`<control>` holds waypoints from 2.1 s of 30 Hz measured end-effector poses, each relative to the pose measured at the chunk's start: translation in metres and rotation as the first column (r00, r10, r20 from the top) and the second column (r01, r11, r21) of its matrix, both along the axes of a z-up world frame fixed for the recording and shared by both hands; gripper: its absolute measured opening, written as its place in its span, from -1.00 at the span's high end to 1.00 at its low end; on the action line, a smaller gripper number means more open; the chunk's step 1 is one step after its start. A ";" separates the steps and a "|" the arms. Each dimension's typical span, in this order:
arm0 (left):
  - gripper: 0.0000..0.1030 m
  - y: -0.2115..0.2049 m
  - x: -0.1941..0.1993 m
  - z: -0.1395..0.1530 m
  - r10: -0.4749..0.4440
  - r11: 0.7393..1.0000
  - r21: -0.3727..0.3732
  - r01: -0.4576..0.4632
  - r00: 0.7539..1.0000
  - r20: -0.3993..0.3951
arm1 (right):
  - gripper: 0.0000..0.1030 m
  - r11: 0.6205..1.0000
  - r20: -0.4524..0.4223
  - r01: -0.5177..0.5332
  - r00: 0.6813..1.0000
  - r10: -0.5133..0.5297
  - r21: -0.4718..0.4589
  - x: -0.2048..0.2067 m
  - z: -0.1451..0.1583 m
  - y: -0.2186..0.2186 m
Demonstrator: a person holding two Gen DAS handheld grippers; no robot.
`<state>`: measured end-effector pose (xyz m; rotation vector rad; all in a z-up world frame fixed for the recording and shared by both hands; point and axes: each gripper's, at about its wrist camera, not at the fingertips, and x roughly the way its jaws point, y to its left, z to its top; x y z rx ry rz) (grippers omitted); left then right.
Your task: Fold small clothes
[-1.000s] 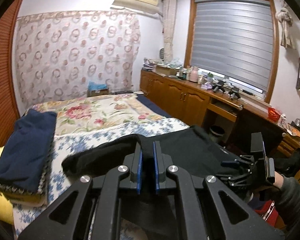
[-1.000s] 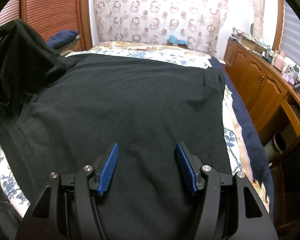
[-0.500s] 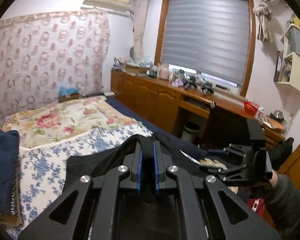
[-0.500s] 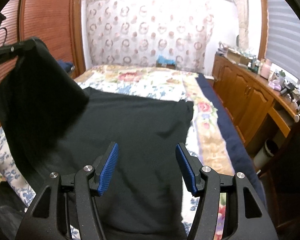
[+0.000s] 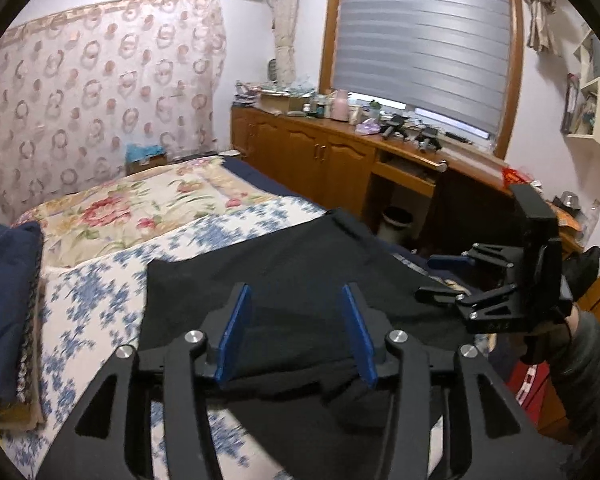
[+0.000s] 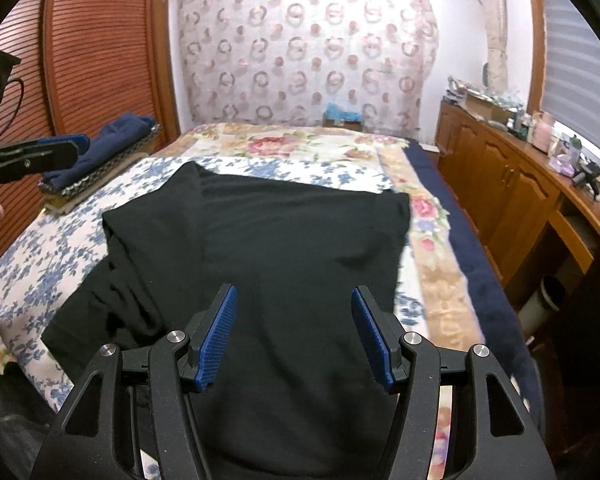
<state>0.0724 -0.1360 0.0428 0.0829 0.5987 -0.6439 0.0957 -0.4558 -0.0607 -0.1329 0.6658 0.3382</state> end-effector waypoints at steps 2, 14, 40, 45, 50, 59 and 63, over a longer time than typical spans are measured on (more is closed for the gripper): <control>0.01 0.010 -0.001 -0.008 0.025 1.000 0.004 -0.025 1.000 -0.006 | -0.18 1.000 -0.010 -0.029 1.000 0.029 0.003 0.001 -0.002 0.011; 0.00 0.059 -0.001 -0.049 0.176 0.983 0.052 -0.174 0.983 -0.041 | -0.18 0.979 -0.061 -0.201 0.977 0.202 0.021 0.001 -0.013 0.069; 0.00 0.087 0.006 -0.066 0.259 0.966 0.037 -0.257 0.963 -0.069 | 0.89 0.953 0.010 -0.285 0.958 0.286 0.106 -0.008 0.011 0.079; 0.00 0.087 0.005 -0.066 0.257 0.966 0.034 -0.255 0.964 -0.067 | 0.90 0.951 0.085 -0.274 0.961 0.264 0.143 -0.017 0.048 0.057; 0.00 0.080 0.001 -0.062 0.247 0.969 0.030 -0.245 0.967 -0.060 | 0.90 0.975 0.121 -0.185 0.978 0.170 0.124 -0.029 0.068 0.021; 0.00 0.071 -0.002 -0.057 0.234 0.972 0.022 -0.233 0.971 -0.049 | 0.41 1.000 -0.087 0.003 0.996 0.000 0.026 -0.012 0.012 -0.043; 0.00 0.068 -0.004 -0.055 0.229 0.973 0.022 -0.228 0.973 -0.041 | 0.07 1.000 -0.068 0.021 0.998 -0.020 0.017 -0.010 0.010 -0.046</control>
